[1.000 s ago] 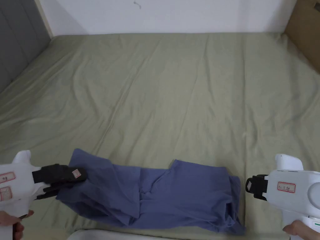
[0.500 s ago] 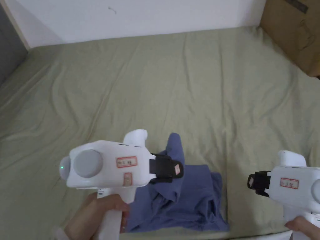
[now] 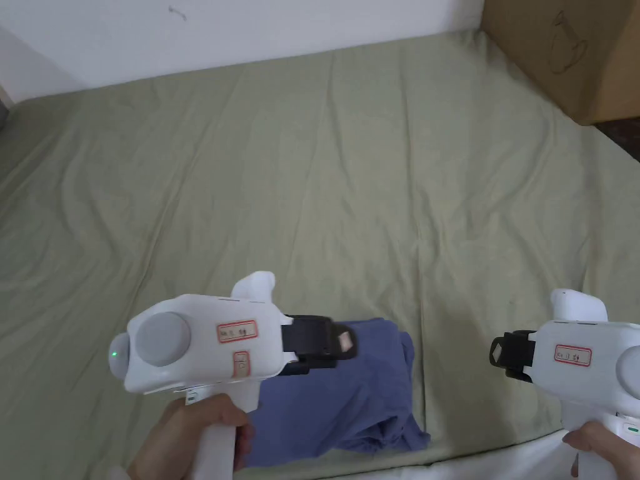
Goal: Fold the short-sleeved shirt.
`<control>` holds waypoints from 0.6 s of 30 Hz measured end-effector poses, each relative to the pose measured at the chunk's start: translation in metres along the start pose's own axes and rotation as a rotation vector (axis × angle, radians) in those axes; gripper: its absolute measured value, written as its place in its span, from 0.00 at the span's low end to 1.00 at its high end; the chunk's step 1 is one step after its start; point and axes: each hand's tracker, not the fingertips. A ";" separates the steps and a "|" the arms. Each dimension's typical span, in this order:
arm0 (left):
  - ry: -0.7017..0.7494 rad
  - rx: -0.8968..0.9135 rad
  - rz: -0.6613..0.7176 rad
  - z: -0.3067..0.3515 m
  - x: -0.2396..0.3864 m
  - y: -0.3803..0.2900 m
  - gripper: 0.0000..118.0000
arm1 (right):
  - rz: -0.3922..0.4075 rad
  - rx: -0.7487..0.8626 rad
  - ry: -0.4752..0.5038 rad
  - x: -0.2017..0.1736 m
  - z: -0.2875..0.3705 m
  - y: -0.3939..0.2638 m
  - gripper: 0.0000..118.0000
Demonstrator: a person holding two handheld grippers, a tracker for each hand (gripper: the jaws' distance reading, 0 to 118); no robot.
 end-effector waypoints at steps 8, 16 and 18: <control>-0.008 -0.127 0.015 -0.039 -0.010 -0.032 0.02 | 0.018 -0.010 0.026 -0.011 -0.005 -0.004 0.00; -0.058 -0.188 -0.025 -0.075 0.024 -0.055 0.02 | 0.020 -0.018 0.020 -0.009 -0.003 -0.008 0.00; -0.063 -0.223 -0.053 -0.086 0.031 -0.059 0.02 | 0.017 -0.020 0.015 -0.007 -0.004 -0.007 0.00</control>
